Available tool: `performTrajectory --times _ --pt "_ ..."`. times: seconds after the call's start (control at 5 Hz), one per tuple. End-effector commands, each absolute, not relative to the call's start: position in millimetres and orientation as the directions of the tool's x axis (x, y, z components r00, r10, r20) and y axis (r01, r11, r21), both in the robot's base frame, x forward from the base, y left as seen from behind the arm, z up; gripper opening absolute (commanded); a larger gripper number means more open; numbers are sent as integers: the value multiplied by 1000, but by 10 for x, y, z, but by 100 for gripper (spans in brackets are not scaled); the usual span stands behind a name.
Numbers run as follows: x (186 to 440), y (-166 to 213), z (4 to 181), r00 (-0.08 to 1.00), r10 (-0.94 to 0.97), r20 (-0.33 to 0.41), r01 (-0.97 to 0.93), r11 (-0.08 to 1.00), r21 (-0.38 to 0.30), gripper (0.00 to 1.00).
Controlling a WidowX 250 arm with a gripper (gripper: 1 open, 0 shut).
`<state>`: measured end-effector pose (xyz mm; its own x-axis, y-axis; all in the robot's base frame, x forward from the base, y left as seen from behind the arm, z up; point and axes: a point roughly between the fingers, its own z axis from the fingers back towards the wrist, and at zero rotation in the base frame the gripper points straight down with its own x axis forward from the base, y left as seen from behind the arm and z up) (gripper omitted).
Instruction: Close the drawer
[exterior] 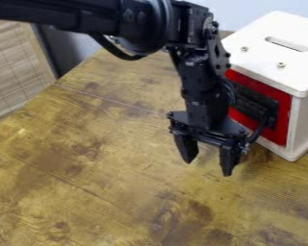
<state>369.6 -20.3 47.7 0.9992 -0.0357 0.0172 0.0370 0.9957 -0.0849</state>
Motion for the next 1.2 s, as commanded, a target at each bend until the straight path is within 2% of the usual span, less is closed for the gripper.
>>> performTrajectory --times 0.0,1.0 --pt "3742 -229 663 997 -39 67 45 995 -85 100" --pt "3723 -194 690 998 -10 67 16 996 -90 100"
